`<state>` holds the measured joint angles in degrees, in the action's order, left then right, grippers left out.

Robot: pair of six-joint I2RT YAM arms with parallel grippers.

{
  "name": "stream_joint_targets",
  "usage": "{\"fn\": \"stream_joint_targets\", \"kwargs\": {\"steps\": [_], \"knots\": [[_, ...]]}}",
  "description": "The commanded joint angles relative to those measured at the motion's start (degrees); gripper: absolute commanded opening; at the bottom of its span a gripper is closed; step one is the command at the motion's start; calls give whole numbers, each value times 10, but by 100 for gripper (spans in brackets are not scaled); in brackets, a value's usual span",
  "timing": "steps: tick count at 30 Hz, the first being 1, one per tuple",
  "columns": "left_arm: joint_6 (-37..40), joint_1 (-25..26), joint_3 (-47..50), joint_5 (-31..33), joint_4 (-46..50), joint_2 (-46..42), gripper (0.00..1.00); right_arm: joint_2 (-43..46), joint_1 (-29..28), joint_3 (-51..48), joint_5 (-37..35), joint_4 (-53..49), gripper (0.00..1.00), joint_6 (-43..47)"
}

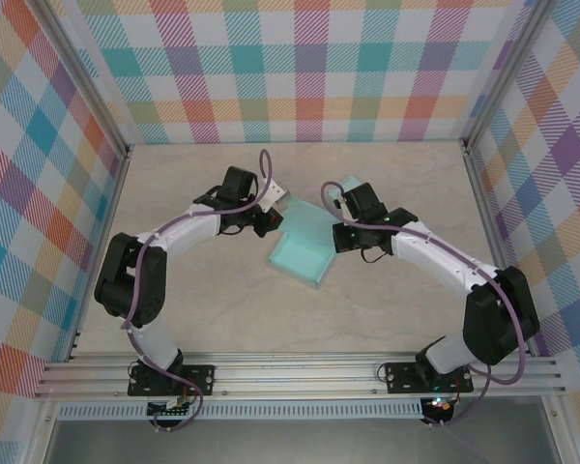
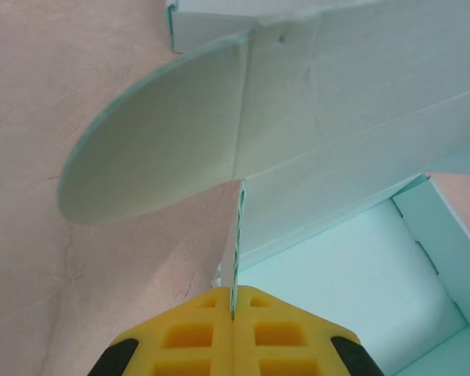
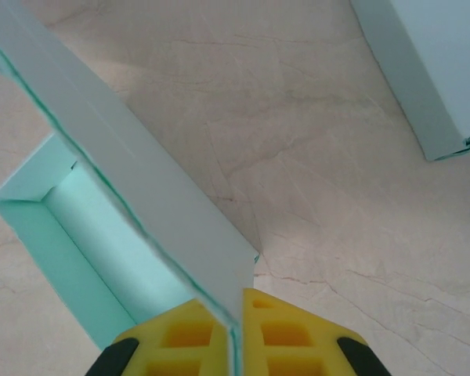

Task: Fold the paper box

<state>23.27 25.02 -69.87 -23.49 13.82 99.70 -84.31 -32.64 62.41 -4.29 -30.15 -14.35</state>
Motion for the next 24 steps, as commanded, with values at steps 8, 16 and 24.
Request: {"fn": "stream_joint_targets", "kwargs": {"steps": [8,16,24], "knots": [[-142,57,72,183,-97,-109,0,-16,-8,35,-99,90,4,11],[-265,84,115,277,-131,-135,0,-86,-8,82,-141,150,7,38],[-336,109,129,347,-163,-105,0,-142,-9,126,-119,185,8,15]]}}
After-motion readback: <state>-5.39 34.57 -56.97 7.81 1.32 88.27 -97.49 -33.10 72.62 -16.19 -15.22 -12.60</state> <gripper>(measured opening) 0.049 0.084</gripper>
